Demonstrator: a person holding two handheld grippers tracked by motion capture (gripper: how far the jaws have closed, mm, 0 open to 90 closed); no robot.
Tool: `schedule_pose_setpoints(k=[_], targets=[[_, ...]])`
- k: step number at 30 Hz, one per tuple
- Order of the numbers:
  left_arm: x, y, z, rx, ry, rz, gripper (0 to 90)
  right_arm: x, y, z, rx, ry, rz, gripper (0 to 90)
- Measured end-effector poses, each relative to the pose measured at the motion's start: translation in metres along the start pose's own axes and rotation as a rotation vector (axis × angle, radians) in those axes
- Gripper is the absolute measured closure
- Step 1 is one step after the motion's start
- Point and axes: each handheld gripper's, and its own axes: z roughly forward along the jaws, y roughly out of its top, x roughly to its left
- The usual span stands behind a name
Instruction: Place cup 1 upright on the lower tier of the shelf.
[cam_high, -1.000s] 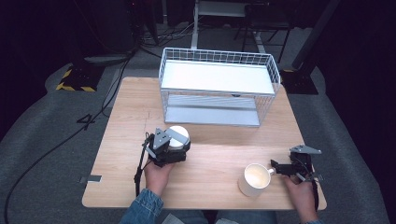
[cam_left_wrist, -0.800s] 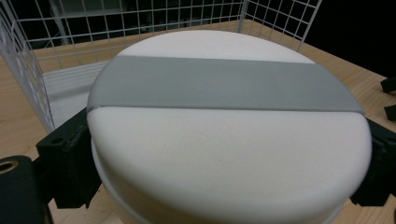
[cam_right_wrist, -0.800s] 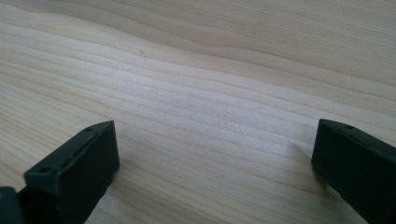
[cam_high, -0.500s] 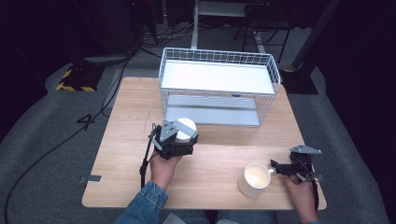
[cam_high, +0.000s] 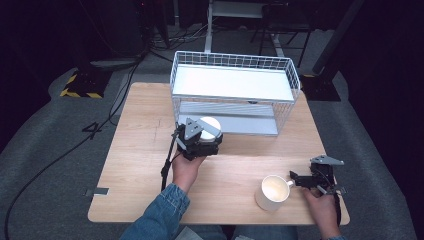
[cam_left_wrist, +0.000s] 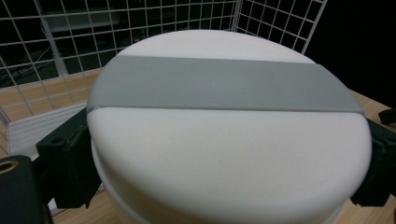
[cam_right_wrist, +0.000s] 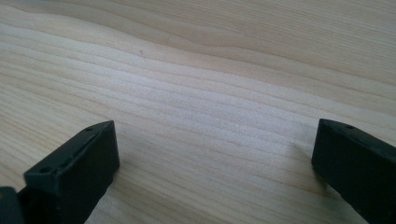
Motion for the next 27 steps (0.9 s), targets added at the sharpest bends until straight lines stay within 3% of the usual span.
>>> schedule_pose_setpoints(k=[8,16,23,27], targets=[[-0.01,0.012,0.024,0.004,0.026,0.005,6.7,0.0,0.0,0.0,0.0,-0.002,0.002,0.8],[-0.015,0.014,0.044,0.002,0.014,0.014,6.7,0.0,0.0,0.0,0.0,-0.002,0.001,0.8],[-0.012,0.014,0.069,0.02,0.017,-0.021,6.7,0.0,0.0,0.0,0.0,-0.002,0.001,0.8],[-0.009,0.013,0.081,0.003,0.008,-0.058,6.7,0.0,0.0,0.0,0.0,-0.002,0.001,0.8]])
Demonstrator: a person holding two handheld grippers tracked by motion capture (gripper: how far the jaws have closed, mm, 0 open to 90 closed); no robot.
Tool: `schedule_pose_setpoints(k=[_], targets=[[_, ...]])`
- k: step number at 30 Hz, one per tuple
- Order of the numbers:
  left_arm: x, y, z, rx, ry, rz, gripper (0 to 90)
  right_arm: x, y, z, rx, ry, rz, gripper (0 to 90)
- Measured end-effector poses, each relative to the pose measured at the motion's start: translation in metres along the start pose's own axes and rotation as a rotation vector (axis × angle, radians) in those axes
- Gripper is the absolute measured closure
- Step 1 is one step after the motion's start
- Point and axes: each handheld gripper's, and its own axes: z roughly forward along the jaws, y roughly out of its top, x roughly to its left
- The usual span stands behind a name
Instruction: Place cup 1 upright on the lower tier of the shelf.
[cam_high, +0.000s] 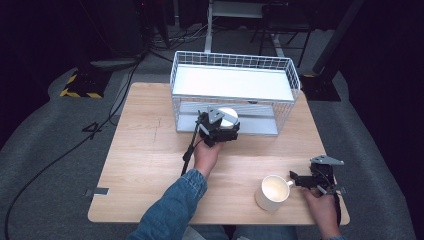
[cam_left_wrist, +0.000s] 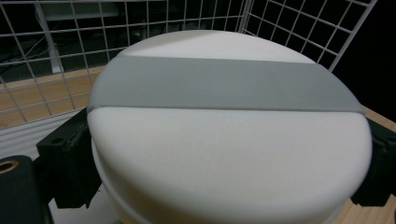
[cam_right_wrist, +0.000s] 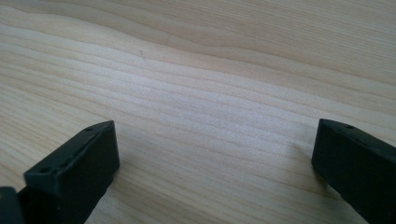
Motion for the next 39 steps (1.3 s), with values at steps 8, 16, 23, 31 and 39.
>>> schedule_pose_setpoints(k=[8,16,23,31,39], targets=[[0.004,-0.002,0.023,-0.027,0.032,-0.011,6.7,0.0,0.0,0.0,0.0,0.0,0.0,0.8],[0.01,-0.002,0.037,-0.062,0.045,-0.036,6.7,0.0,0.0,0.0,-0.001,0.003,-0.005,0.8],[0.015,-0.005,0.051,-0.056,0.07,-0.047,6.7,0.0,0.0,0.0,-0.001,0.006,-0.008,0.9],[0.016,-0.004,0.064,-0.076,0.095,-0.031,6.7,0.0,0.0,0.0,-0.001,0.006,-0.009,0.8],[0.014,-0.006,0.067,-0.087,0.107,-0.03,6.6,0.0,0.0,0.0,0.0,0.006,-0.008,0.8]])
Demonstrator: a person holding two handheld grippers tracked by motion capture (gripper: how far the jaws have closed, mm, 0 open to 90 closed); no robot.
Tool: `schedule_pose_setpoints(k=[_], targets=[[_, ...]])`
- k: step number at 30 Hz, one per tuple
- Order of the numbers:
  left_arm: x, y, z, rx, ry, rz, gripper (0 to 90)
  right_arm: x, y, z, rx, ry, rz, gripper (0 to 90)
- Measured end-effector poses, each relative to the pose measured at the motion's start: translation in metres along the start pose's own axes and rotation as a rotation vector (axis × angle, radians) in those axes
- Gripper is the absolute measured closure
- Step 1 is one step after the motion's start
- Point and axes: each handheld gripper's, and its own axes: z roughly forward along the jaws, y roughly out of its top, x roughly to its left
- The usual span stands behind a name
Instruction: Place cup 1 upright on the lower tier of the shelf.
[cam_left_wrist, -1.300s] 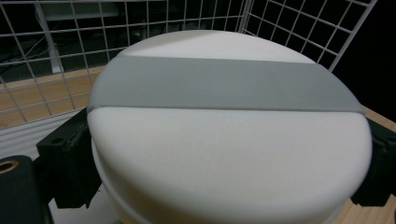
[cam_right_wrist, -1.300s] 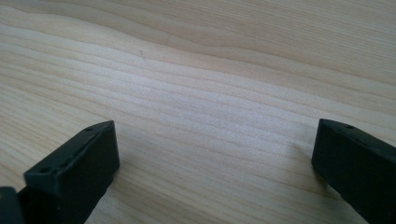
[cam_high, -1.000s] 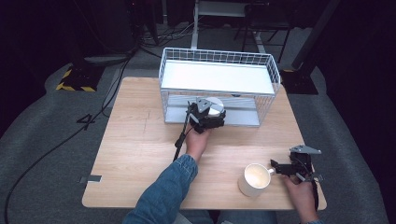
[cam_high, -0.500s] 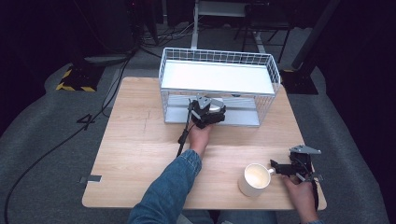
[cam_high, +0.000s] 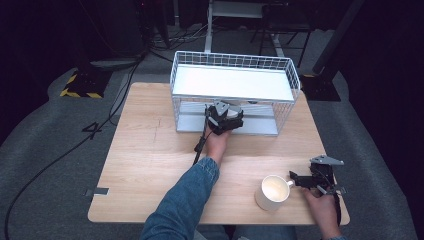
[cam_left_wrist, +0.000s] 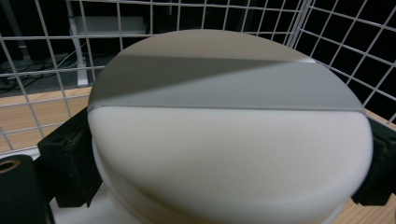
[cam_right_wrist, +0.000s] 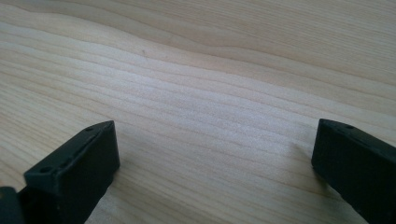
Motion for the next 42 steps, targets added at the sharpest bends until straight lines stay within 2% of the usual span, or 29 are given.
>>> schedule_pose_setpoints(k=[3,4,9,14,18,21,23,25,26,30,37,38,42], targets=[[-0.001,-0.005,0.0,0.003,0.0,-0.006,6.6,0.0,0.0,0.0,0.0,0.0,0.0,0.8],[-0.002,-0.004,0.0,0.004,0.008,0.006,6.7,0.0,0.0,0.0,0.0,0.0,-0.001,0.9],[-0.001,-0.003,0.003,0.009,0.011,0.003,6.7,0.0,0.0,0.0,-0.001,0.002,-0.002,0.9],[-0.001,-0.004,0.007,-0.008,0.02,0.007,6.6,0.0,0.0,0.0,-0.001,0.002,-0.003,0.9],[-0.001,-0.004,0.009,-0.013,0.011,0.004,6.5,0.0,0.0,0.0,-0.001,0.002,-0.003,0.9],[0.0,-0.003,0.009,-0.009,-0.001,-0.009,6.0,0.0,0.0,0.0,-0.001,0.002,-0.003,0.9],[0.001,-0.003,0.01,-0.011,-0.001,-0.033,5.9,0.0,0.0,0.0,-0.001,0.002,-0.003,0.8],[0.002,-0.004,0.01,-0.011,0.007,-0.041,1.1,0.0,0.0,0.0,-0.001,0.002,-0.002,0.9],[0.003,-0.004,0.011,0.0,-0.012,-0.026,0.0,0.0,0.0,0.0,-0.001,0.002,-0.003,0.9],[0.002,-0.005,0.01,-0.001,-0.033,-0.011,0.0,0.0,0.0,0.0,-0.001,0.002,-0.002,0.9],[0.001,-0.003,0.007,0.0,-0.053,-0.019,0.0,0.001,0.0,0.0,-0.002,0.001,-0.002,0.9],[0.001,-0.003,0.005,0.002,-0.052,-0.009,0.0,0.0,0.0,0.0,-0.001,0.002,-0.003,0.9],[0.002,-0.003,0.002,0.008,-0.056,-0.01,0.0,0.0,0.0,0.0,-0.001,0.002,-0.003,0.9]])
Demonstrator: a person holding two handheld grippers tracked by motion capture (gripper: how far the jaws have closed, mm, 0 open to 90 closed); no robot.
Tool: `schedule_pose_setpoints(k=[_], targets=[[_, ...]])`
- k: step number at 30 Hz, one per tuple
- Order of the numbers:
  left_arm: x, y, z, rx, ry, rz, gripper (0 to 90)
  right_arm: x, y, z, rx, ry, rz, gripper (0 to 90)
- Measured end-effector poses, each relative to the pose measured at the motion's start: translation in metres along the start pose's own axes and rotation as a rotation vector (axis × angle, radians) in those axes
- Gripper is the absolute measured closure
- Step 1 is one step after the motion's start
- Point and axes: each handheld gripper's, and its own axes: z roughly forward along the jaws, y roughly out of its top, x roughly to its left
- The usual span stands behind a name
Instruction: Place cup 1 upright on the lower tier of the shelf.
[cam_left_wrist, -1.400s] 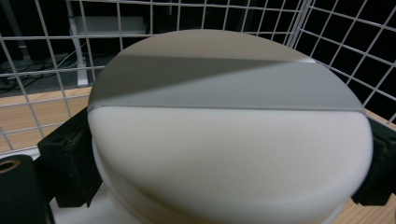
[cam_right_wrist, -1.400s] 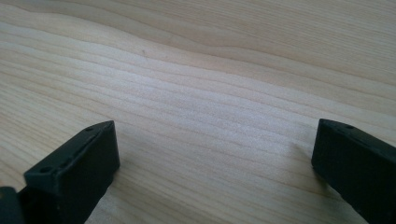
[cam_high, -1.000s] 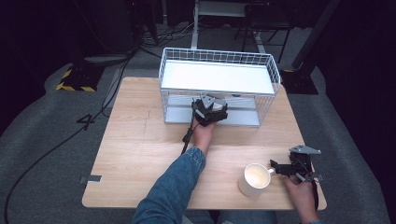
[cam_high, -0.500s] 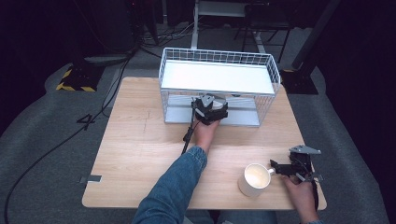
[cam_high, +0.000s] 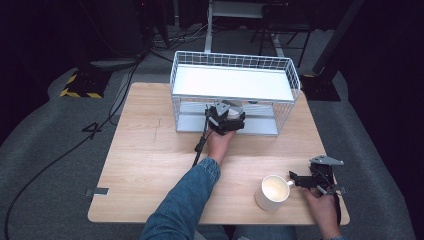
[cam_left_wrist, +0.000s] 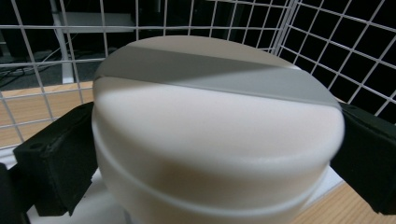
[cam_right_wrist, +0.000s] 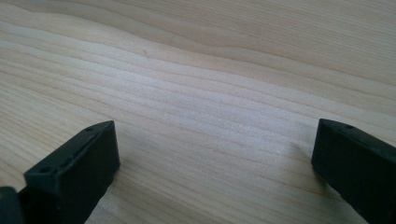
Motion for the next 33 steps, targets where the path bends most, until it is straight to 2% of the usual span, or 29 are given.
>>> schedule_pose_setpoints(k=[3,6,15,20,33], targets=[[0.001,0.001,-0.005,0.019,-0.01,0.003,0.0,0.0,0.0,0.0,0.0,0.0,0.0,0.9],[0.001,0.005,-0.015,0.029,-0.014,0.037,0.0,0.0,0.0,0.0,0.0,0.0,0.0,0.9],[-0.003,0.01,-0.036,0.047,-0.045,0.046,0.0,0.0,0.0,0.0,0.0,0.0,0.0,0.9],[-0.005,0.014,-0.055,0.051,-0.066,0.08,0.0,0.001,0.0,0.0,0.001,0.001,-0.001,0.4],[0.001,0.023,-0.095,0.049,-0.095,0.083,0.0,0.001,0.0,0.0,0.002,0.002,-0.002,0.4]])
